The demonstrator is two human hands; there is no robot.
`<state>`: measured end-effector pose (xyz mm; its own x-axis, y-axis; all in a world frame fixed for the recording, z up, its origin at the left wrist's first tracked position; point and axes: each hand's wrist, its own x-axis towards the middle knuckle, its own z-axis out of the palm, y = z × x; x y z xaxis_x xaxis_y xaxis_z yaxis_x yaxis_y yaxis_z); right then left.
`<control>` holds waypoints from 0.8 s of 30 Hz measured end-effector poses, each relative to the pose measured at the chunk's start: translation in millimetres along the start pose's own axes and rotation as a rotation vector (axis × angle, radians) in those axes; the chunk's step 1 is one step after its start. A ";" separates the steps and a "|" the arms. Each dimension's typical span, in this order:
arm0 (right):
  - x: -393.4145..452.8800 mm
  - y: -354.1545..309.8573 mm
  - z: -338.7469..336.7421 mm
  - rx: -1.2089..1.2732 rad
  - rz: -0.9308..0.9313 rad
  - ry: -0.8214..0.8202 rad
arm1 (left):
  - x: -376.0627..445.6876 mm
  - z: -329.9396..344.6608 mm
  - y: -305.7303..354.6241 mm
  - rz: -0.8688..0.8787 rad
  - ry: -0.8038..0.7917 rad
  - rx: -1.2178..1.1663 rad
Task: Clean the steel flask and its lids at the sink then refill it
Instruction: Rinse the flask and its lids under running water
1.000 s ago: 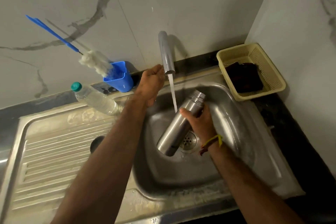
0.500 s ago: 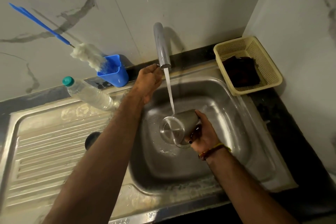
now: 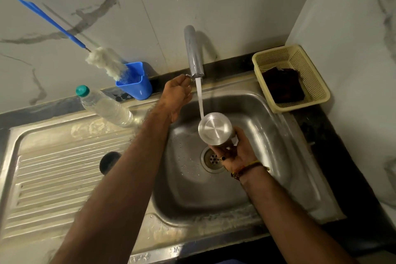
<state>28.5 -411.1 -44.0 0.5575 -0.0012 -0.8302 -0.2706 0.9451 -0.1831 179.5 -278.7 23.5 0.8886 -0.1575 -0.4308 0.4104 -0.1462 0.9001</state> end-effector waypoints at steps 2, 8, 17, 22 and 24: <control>-5.4 1.9 -0.1 -0.037 -0.052 0.030 | -2.8 -2.2 -6.0 -0.011 0.018 -0.020; -31.0 7.2 2.9 -0.481 -0.580 0.061 | -85.5 -31.8 -23.0 0.113 -0.242 0.294; -87.7 55.4 51.1 -1.088 -1.130 -0.258 | -163.0 -47.0 -69.7 0.396 0.057 0.612; -91.8 89.8 60.9 -1.094 -1.033 -0.455 | -196.5 -103.8 -76.8 0.439 0.390 0.384; -80.0 109.2 60.7 -1.153 -0.994 -0.465 | -206.8 -132.0 -77.7 0.428 0.493 0.310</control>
<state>2.0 -288.0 34.3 0.9891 -0.1406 0.0443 0.0283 -0.1139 -0.9931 -9.1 -105.9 51.2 0.9774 0.1854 0.1013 -0.0066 -0.4525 0.8917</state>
